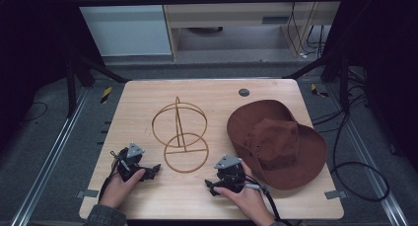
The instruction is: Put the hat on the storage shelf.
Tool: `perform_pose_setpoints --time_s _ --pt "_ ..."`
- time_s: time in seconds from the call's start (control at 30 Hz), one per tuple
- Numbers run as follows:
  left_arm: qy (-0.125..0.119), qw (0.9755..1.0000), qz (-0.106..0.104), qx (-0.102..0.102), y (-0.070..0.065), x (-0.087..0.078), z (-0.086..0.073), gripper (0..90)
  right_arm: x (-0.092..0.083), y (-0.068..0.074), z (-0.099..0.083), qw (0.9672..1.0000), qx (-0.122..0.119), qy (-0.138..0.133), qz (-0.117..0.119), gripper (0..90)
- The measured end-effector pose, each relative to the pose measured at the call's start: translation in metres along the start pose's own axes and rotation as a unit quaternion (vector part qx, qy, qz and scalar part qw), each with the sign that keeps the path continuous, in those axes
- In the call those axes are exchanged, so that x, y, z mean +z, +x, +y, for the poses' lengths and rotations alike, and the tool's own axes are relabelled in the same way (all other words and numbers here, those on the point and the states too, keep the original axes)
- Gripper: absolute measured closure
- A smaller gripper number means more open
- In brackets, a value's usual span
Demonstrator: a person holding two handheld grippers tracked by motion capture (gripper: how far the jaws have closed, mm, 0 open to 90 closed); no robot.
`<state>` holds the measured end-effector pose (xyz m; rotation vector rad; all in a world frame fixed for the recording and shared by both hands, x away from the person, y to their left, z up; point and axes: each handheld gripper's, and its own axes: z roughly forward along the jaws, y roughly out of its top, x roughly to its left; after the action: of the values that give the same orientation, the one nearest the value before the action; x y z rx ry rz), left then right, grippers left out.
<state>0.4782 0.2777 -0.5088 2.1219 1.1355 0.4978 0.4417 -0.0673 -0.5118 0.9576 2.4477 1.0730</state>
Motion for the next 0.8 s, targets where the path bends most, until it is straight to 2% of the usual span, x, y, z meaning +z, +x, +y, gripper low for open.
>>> perform_pose_setpoints --time_s 0.27,0.33,0.37,0.47,0.53,0.57,0.6,0.63,0.67,0.7,0.73,0.77,0.8 --pt "0.0 1.0 0.0 0.0 0.0 0.0 0.0 0.0 -0.001 0.002 0.0 1.0 0.002 0.005 0.001 9.7" --pt "0.0 1.0 0.0 0.0 0.0 0.0 0.0 0.0 -0.009 0.004 0.003 0.9997 0.008 0.013 0.021 9.9" --pt "0.0 1.0 0.0 0.0 0.0 0.0 0.0 0.0 -0.009 0.004 0.003 0.9997 0.008 0.013 0.021 9.9" --pt "0.0 1.0 0.001 0.0 0.0 0.0 0.0 0.0 -0.026 0.009 0.013 0.9996 -0.003 0.016 0.025 10.5" --pt "0.0 1.0 0.001 0.0 0.0 0.0 0.0 0.0 -0.048 0.008 0.025 0.9995 -0.019 0.015 0.022 10.8" --pt "0.0 1.0 0.001 0.0 0.0 0.0 0.0 0.0 -0.048 0.008 0.025 0.9995 -0.019 0.015 0.022 10.8" --pt "0.0 1.0 0.001 0.0 0.0 0.0 0.0 0.0 -0.064 0.005 0.032 0.9993 -0.027 0.014 0.023 10.8" --pt "0.0 1.0 0.001 0.0 0.0 0.0 0.0 0.0 -0.071 0.002 0.036 0.9993 -0.028 0.015 0.02 10.8" --pt "0.0 1.0 0.001 0.0 0.0 0.0 0.0 0.0 -0.071 0.002 0.036 0.9993 -0.028 0.015 0.02 10.8" --pt "0.0 1.0 0.001 0.0 0.0 0.0 0.0 0.0 -0.085 -0.005 0.043 0.9994 -0.026 0.017 0.017 11.1" --pt "0.0 1.0 0.001 0.0 0.0 0.0 0.0 0.0 -0.092 -0.009 0.047 0.9994 -0.026 0.019 0.014 10.8" --pt "0.0 1.0 0.001 0.0 0.0 0.0 0.0 0.0 -0.092 -0.009 0.047 0.9994 -0.026 0.019 0.014 10.8" --pt "0.0 1.0 0.001 0.0 0.0 0.0 0.0 0.0 -0.103 -0.019 0.053 0.9994 -0.025 0.022 0.007 10.0"
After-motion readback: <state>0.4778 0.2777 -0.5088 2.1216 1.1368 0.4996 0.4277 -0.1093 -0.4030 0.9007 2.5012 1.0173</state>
